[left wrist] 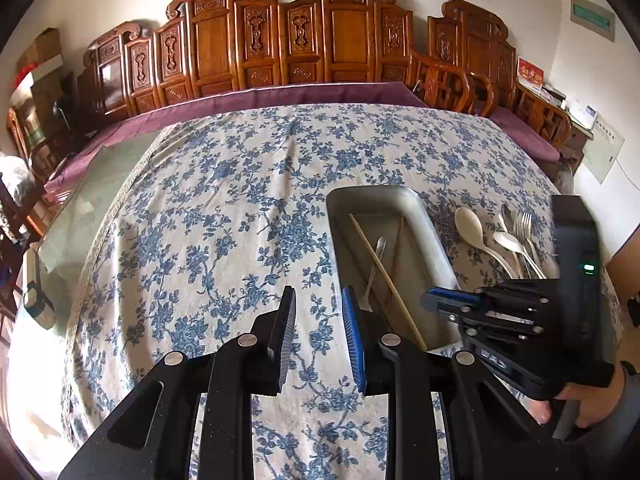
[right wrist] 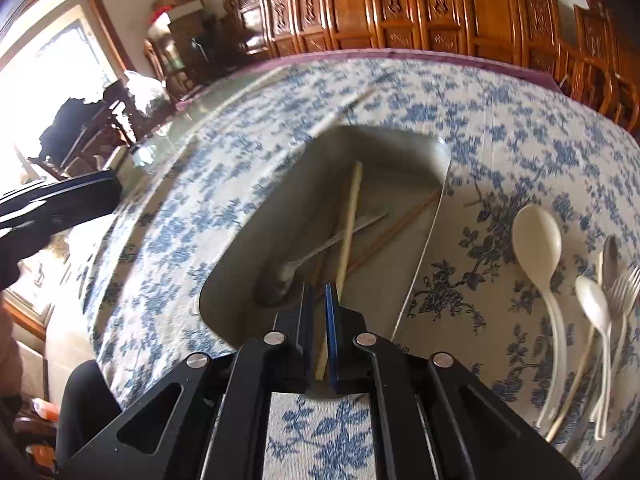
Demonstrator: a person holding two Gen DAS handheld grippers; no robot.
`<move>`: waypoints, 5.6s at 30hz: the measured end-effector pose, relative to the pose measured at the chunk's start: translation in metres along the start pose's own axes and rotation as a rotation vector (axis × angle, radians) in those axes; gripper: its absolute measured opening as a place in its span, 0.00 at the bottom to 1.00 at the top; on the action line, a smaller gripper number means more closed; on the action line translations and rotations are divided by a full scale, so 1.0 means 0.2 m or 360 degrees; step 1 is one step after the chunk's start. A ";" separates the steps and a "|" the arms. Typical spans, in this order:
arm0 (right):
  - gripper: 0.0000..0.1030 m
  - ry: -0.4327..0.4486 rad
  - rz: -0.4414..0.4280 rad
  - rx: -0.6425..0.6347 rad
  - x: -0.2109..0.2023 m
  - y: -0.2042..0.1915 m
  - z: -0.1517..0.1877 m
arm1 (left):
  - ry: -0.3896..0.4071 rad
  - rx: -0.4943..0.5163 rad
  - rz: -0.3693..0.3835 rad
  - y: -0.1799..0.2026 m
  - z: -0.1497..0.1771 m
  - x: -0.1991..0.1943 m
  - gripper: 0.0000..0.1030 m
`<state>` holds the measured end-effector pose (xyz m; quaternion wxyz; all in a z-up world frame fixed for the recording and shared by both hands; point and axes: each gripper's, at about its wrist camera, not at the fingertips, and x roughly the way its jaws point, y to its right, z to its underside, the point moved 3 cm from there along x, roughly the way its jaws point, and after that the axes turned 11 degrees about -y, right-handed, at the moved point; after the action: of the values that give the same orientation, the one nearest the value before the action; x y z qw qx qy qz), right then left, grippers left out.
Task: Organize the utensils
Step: 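Lower the chopstick into the metal box and open the right tool, then move both tools back toward the utensil pile, then grasp a white plastic spoon with the right tool while the left tool grasps a large white spoon, then carry the large white spoon into the metal box with the left tool while the right tool holds its spoon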
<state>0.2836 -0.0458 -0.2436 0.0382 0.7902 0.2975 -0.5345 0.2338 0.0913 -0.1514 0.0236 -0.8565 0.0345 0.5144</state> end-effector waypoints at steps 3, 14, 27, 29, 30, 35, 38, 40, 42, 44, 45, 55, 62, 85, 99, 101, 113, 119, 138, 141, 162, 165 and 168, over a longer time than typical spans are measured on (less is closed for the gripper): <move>0.10 0.0071 0.0011 -0.0026 -0.12 0.02 0.03 | 0.0012 0.0006 0.0016 0.06 0.00 -0.01 0.22; 0.24 0.0192 0.0284 0.0023 -0.45 0.46 0.27 | -0.0002 0.0095 0.0110 0.38 -0.02 0.08 0.49; 0.24 0.0066 0.0299 0.0155 -0.33 0.98 0.31 | -0.0060 0.0198 0.0210 0.72 -0.05 0.25 0.56; 0.24 0.0045 0.0287 0.0143 -0.29 0.99 0.31 | -0.0071 0.0218 0.0222 0.76 -0.06 0.28 0.56; 0.24 0.0033 0.0276 0.0138 -0.28 1.00 0.31 | -0.0076 0.0225 0.0226 0.78 -0.06 0.29 0.56; 0.24 -0.0010 0.0255 0.0064 -0.22 0.98 0.30 | -0.0094 0.0248 0.0240 0.84 -0.07 0.33 0.56; 0.24 -0.0022 0.0257 0.0041 -0.21 0.97 0.29 | -0.0102 0.0256 0.0244 0.87 -0.07 0.35 0.56; 0.24 -0.0036 0.0270 0.0045 -0.21 0.98 0.29 | -0.0108 0.0256 0.0247 0.88 -0.08 0.36 0.56; 0.24 -0.0053 0.0275 0.0053 -0.20 0.99 0.30 | -0.0114 0.0254 0.0252 0.89 -0.07 0.37 0.56; 0.23 -0.0064 0.0274 0.0060 -0.19 1.00 0.31 | -0.0121 0.0254 0.0253 0.90 -0.07 0.38 0.56; 0.23 -0.0066 0.0269 0.0057 -0.19 1.00 0.31 | -0.0126 0.0254 0.0250 0.91 -0.07 0.39 0.56; 0.08 -0.0095 0.0330 -0.0030 -0.16 0.95 0.30 | -0.0161 0.0256 0.0201 0.94 -0.07 0.42 0.56; 0.08 -0.0005 0.0290 0.0002 -0.25 0.97 0.30 | -0.0192 0.0234 0.0174 0.97 -0.10 0.49 0.56; 0.08 0.0093 0.0333 0.0078 -0.37 1.08 0.30 | -0.0321 0.0206 0.0048 1.18 -0.26 0.82 0.56; 0.08 0.0087 0.0322 0.0059 -0.35 1.03 0.28 | -0.0373 0.0145 0.0117 1.06 -0.19 0.83 0.04; 0.08 0.0087 0.0320 0.0057 -0.35 1.03 0.28 | -0.0352 0.0154 0.0103 1.05 -0.19 0.81 0.03; 0.08 0.0095 0.0294 0.0049 -0.34 0.98 0.27 | -0.0223 0.0214 0.0087 1.04 -0.22 0.61 0.03; 0.08 0.0091 0.0274 0.0025 -0.34 0.93 0.27 | -0.0188 0.0225 0.0103 1.02 -0.22 0.53 0.03; 0.08 0.0037 0.0206 -0.0037 -0.27 0.77 0.29 | -0.0111 0.0199 0.0098 0.86 -0.19 0.35 0.03; 0.08 0.0029 0.0201 -0.0051 -0.26 0.75 0.30 | -0.0105 0.0184 0.0086 0.81 -0.20 0.33 0.03; 0.08 0.0009 0.0176 -0.0051 -0.22 0.68 0.30 | -0.0140 0.0055 0.0016 0.43 -0.18 0.39 0.03; 0.08 0.0031 0.0155 -0.0036 -0.24 0.66 0.28 | -0.0156 0.0048 0.0003 0.39 -0.18 0.42 0.03; 0.08 0.0069 0.0141 -0.0019 -0.26 0.63 0.25 | -0.0174 0.0040 -0.0009 0.35 -0.19 0.47 0.03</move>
<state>0.2947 -0.1910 -0.2518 0.0601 0.8137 0.2662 -0.5133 0.3043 0.0155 -0.2166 0.0377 -0.8268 0.0373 0.5600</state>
